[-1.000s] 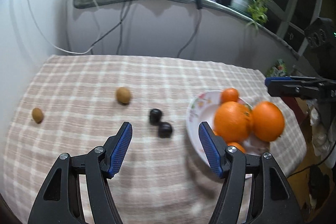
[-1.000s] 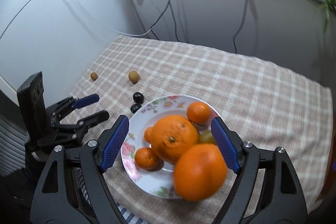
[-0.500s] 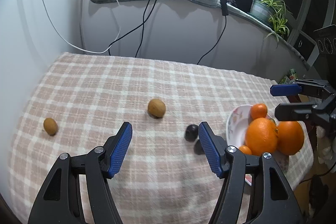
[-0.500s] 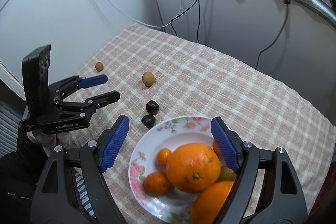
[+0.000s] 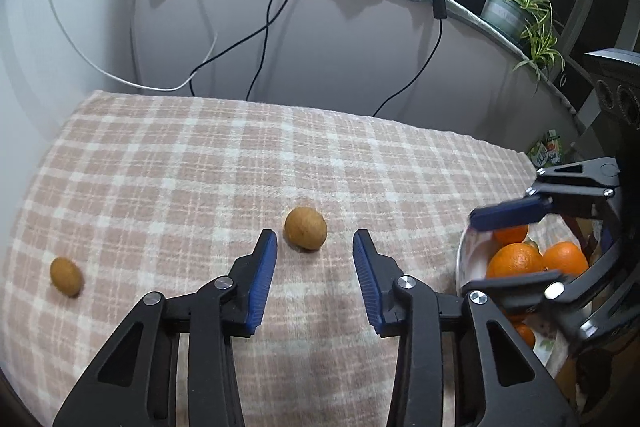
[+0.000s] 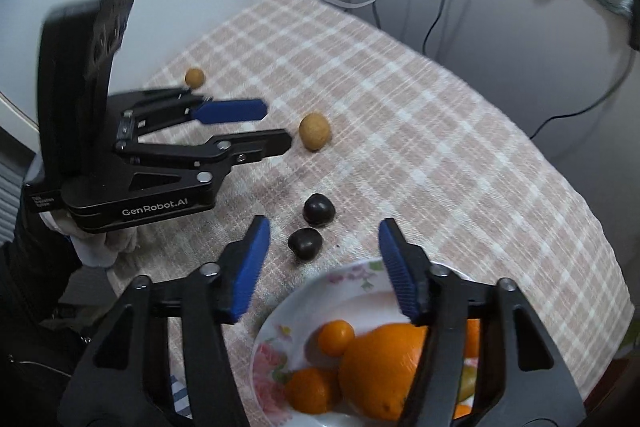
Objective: Organize fruits
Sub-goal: 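Move both open grippers back to the brown fruits and dark plums, then close the left gripper on a brown round fruit while the right grasps a dark plum, then carry the brown fruit in the left gripper while the right carries the plum over the plate, then open the left gripper over the plate while the right releases the plum there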
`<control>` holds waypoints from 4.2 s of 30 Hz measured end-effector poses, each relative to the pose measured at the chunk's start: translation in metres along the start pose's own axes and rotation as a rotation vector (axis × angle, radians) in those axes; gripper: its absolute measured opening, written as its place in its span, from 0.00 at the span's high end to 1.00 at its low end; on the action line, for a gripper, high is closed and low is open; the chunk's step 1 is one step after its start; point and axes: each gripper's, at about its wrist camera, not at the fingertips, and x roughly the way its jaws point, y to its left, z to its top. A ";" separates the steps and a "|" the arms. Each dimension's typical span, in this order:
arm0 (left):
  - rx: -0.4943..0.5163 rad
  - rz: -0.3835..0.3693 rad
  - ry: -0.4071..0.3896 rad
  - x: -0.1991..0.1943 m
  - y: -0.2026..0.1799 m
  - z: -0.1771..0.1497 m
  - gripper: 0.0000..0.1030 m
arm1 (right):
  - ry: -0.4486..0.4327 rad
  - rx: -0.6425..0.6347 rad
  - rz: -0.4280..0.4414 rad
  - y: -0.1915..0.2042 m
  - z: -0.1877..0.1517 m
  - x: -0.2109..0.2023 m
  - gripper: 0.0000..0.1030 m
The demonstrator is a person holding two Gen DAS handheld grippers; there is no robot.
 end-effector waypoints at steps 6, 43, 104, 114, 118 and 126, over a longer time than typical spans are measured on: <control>0.005 -0.006 0.030 0.016 0.004 0.006 0.66 | 0.065 -0.040 -0.007 0.010 0.009 0.024 0.55; -0.001 -0.017 0.069 0.036 0.013 0.010 0.73 | 0.171 -0.009 0.013 0.005 0.022 0.069 0.74; 0.195 -0.133 0.053 -0.022 -0.118 -0.056 0.73 | 0.013 0.132 -0.018 -0.038 -0.048 -0.024 0.74; 0.205 -0.132 0.057 -0.022 -0.118 -0.057 0.73 | 0.017 0.135 -0.024 -0.036 -0.047 -0.022 0.74; 0.205 -0.131 0.058 -0.022 -0.119 -0.057 0.73 | 0.018 0.137 -0.025 -0.036 -0.047 -0.022 0.74; 0.208 -0.132 0.060 -0.021 -0.119 -0.058 0.73 | 0.019 0.136 -0.025 -0.036 -0.048 -0.021 0.74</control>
